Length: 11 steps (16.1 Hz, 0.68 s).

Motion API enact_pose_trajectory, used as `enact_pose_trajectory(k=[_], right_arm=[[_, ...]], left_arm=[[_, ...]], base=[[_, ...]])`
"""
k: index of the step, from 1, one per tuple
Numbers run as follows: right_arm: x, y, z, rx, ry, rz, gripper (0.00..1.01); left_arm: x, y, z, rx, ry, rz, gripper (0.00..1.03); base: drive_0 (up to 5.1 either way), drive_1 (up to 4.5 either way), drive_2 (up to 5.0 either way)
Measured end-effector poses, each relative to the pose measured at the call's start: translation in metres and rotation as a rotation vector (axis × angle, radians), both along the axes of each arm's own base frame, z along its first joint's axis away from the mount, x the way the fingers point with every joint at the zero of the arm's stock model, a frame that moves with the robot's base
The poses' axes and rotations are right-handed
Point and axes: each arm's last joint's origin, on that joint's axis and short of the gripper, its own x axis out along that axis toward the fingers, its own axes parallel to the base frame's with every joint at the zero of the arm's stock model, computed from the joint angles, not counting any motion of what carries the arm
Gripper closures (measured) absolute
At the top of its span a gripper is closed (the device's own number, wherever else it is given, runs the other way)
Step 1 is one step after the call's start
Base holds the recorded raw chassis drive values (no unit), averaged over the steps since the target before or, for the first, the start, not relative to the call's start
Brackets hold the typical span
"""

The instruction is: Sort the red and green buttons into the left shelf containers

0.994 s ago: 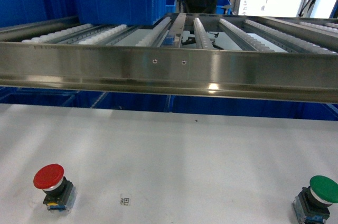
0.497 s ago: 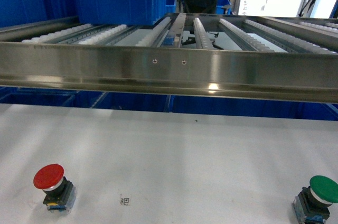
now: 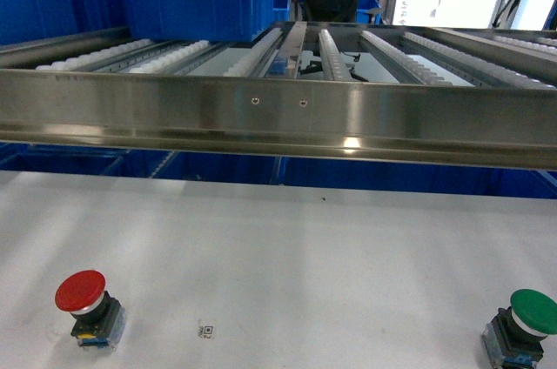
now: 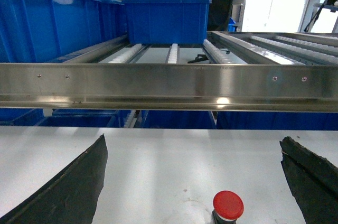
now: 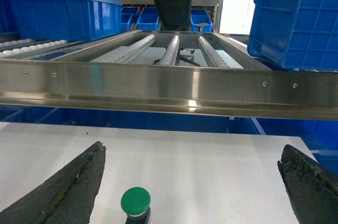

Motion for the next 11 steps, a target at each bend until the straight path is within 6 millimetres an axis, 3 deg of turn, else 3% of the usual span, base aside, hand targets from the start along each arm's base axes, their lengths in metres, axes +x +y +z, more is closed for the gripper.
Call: enact_pose_trajectory(k=[8,9,10,11], right_arm=[[0.005,0.002,0.005,-0.004,-0.034,0.033,0.03],[0.020,0.009,0.006,-0.036,0.010,0.079,0.03],[0.051,0.013,0.023,-0.073,0.056,0.151,0.03],[0.076,0.013,0.028,-0.084,0.136,0.188,0.03]], left_arm=[[-0.001,-0.006,-0.002,0.007,0.020,-0.006,0.05],[0.010,-0.009,0.000,0.012,0.030,0.001,0.05],[0.034,-0.010,0.004,0.019,0.147,-0.031,0.05],[0.055,-0.010,0.011,0.020,0.245,-0.038,0.05]], base=[[0.0,0.00,0.0],[0.0,0.00,0.0],[0.0,0.00,0.0],[0.0,0.00,0.0]])
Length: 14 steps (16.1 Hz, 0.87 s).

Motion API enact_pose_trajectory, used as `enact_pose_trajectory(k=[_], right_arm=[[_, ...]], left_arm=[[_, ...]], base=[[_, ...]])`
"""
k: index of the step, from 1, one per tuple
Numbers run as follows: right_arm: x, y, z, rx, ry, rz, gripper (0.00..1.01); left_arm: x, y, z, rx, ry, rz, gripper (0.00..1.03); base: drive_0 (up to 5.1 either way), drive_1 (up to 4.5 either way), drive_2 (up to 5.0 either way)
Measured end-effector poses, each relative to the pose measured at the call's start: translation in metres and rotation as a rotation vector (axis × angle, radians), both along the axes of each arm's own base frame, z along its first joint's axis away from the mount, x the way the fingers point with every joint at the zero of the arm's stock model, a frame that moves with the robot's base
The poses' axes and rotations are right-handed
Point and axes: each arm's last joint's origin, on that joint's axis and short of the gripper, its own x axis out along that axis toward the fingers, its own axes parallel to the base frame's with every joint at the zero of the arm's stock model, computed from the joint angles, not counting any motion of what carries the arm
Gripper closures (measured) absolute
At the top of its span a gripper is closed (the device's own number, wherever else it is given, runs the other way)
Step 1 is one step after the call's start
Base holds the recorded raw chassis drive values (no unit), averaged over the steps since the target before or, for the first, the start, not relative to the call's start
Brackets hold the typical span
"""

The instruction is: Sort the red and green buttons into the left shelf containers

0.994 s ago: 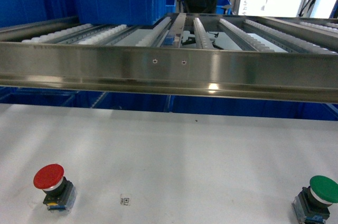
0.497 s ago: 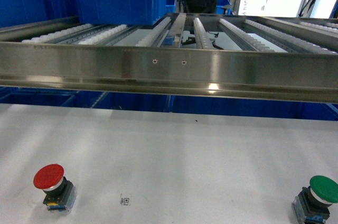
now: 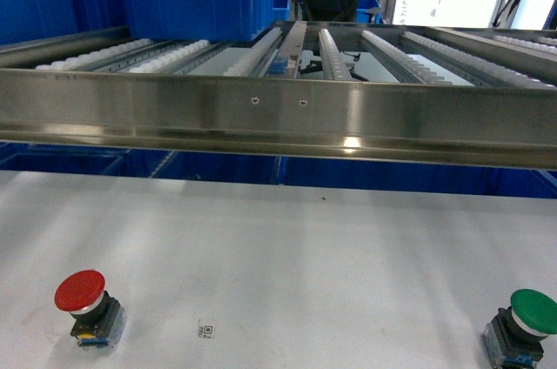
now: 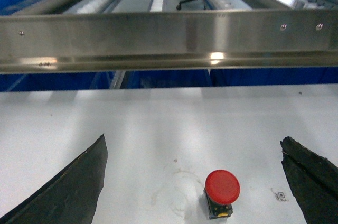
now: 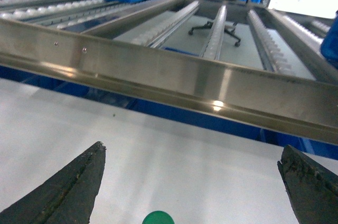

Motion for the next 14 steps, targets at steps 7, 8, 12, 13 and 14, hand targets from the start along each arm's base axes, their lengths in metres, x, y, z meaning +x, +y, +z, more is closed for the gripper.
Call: enact_pose_trajectory(k=[7,8,12,13,14], right_arm=[[0.053,0.008,-0.014,-0.024,0.226,0.076,0.03],[0.054,0.009,-0.017,-0.021,0.255,0.089,0.03],[0.061,0.012,-0.026,-0.063,0.309,0.063,0.03],[0.064,0.016,-0.029,-0.082,0.324,0.062,0.03],[0.067,0.019,-0.033,-0.098,0.336,0.056,0.03]], left_arm=[[0.055,-0.017,0.002,0.028,0.107,-0.018,0.05],[0.058,-0.022,0.002,0.032,0.116,-0.022,0.05],[0.058,-0.031,0.007,0.020,0.067,-0.068,0.05],[0.058,-0.031,0.007,0.020,0.067,-0.069,0.05],[0.058,-0.031,0.007,0.020,0.067,-0.069,0.05]], base=[[0.0,0.00,0.0],[0.0,0.00,0.0],[0.0,0.00,0.0],[0.0,0.00,0.0],[0.0,0.00,0.0]])
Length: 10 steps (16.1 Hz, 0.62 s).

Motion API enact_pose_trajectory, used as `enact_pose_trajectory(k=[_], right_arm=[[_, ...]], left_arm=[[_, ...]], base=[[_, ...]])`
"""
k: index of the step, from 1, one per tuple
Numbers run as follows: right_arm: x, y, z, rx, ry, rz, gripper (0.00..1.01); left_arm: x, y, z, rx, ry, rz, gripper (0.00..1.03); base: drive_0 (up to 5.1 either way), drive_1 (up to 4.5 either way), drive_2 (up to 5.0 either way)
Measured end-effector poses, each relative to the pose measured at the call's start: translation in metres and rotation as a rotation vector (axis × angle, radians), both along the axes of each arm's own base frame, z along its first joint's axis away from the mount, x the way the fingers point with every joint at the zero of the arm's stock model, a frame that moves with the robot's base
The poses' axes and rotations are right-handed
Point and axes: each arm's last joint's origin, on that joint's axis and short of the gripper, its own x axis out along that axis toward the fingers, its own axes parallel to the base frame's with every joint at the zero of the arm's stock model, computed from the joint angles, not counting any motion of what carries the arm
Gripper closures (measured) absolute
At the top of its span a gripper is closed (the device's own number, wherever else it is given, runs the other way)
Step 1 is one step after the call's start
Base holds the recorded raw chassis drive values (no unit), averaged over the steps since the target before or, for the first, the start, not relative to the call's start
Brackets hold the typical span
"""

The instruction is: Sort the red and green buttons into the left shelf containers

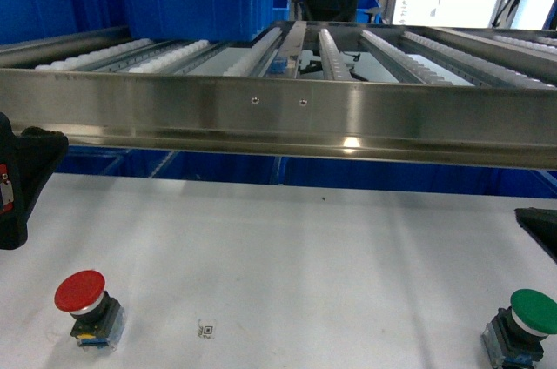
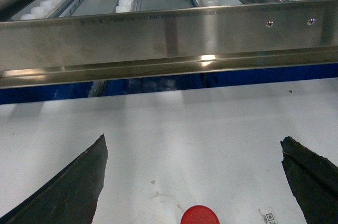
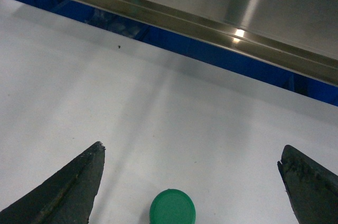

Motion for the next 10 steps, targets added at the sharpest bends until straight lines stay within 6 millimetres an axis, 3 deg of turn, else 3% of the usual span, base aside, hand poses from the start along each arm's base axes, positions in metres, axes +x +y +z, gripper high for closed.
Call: enact_pose_trajectory(k=[10], right_arm=[[0.022,0.018,-0.018,-0.094,0.050,-0.036,0.03]], left_arm=[[0.000,0.000,0.000,0.000,0.000,0.000,0.05]], base=[[0.0,0.00,0.0]])
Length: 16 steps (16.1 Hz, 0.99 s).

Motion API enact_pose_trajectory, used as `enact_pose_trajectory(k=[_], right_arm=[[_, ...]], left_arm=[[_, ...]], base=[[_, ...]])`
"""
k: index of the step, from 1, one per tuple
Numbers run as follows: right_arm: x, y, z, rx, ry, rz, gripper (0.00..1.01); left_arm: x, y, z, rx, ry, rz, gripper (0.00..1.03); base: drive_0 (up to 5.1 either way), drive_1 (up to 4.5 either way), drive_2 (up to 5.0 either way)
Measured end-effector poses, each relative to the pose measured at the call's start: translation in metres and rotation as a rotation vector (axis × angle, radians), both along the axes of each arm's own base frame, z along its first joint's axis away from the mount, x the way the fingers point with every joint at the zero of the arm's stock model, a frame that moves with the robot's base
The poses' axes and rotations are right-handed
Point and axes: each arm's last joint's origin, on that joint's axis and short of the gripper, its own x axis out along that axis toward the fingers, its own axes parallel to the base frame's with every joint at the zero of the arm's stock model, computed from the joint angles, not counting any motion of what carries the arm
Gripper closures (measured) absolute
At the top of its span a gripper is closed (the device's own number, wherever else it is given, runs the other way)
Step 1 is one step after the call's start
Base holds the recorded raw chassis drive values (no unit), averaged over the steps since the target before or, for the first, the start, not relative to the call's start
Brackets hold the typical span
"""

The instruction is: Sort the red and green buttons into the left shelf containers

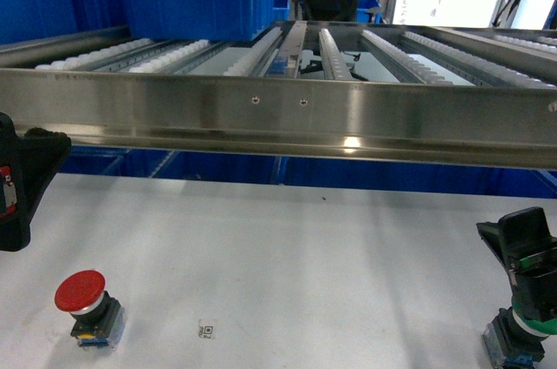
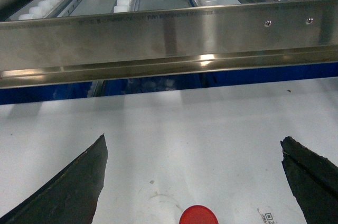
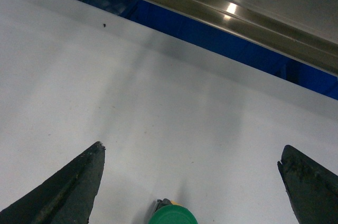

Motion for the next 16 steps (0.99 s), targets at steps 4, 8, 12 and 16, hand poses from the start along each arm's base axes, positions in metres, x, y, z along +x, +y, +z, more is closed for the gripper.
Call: enact_pose_trajectory(k=[4,8,12,16], right_arm=[[0.006,-0.002,-0.007,-0.017,0.038,-0.053,0.03],[0.025,-0.023,-0.024,0.183,0.165,-0.203,0.03],[0.014,-0.022,-0.038,0.168,0.208,-0.173,0.03],[0.012,-0.013,-0.039,0.164,0.202,-0.143,0.03]], left_arm=[[0.000,0.000,0.000,0.000,0.000,0.000,0.05],[0.000,0.000,0.000,0.000,0.000,0.000,0.05],[0.000,0.000,0.000,0.000,0.000,0.000,0.05],[0.000,0.000,0.000,0.000,0.000,0.000,0.05]], base=[[0.0,0.00,0.0],[0.0,0.00,0.0],[0.0,0.00,0.0],[0.0,0.00,0.0]])
